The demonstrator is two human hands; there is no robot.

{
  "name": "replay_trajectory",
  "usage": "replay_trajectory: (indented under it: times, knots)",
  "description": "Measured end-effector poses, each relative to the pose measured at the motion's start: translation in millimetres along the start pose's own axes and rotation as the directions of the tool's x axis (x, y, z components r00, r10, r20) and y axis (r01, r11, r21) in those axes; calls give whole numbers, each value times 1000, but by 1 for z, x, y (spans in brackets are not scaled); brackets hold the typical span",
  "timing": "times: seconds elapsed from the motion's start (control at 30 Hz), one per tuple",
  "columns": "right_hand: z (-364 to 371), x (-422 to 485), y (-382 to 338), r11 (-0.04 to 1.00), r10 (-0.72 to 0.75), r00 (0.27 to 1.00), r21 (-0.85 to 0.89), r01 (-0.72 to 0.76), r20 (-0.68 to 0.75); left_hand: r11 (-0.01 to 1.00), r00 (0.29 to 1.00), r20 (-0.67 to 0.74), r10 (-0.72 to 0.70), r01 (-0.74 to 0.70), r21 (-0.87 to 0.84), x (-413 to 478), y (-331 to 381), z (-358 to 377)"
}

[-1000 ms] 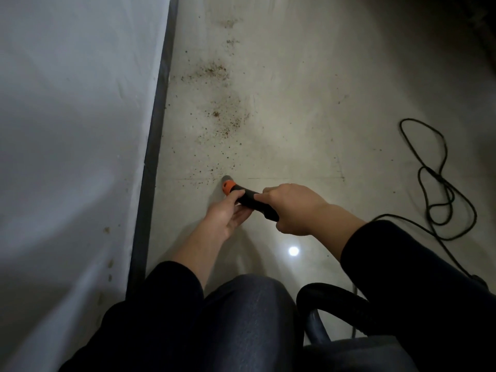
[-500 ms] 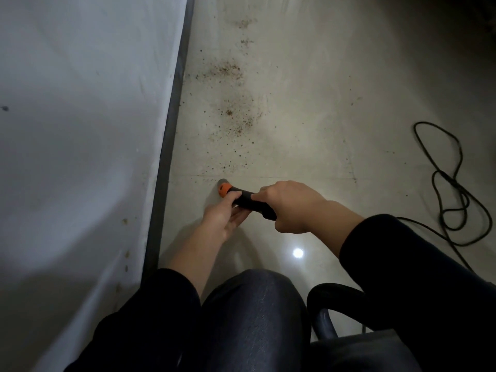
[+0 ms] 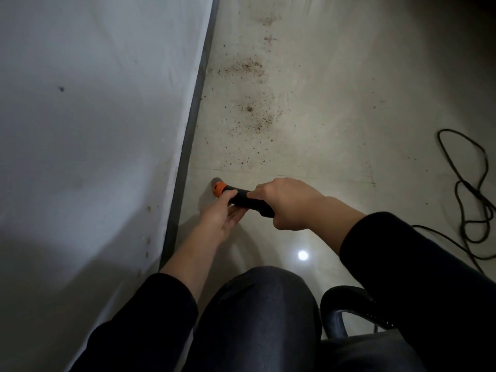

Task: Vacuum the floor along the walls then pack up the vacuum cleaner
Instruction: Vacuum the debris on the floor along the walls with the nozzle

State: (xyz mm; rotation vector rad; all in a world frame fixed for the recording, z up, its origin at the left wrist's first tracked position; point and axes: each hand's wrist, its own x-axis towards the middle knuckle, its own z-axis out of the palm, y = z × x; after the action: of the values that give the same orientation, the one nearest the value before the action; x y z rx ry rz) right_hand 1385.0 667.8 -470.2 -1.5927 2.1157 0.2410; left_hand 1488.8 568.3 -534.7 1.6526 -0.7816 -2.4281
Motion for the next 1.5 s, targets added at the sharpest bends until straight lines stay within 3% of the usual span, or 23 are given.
replay_trajectory:
  times: [0.63, 1.5]
  knots:
    - [-3, -5, -24, 997, -81, 996, 3, 81, 37, 993, 1000, -12, -17, 16, -119, -17, -11, -28]
    - [-10, 34, -43, 997, -54, 999, -52, 55, 7, 997, 998, 1, 62, -62, -50, 6, 29, -44]
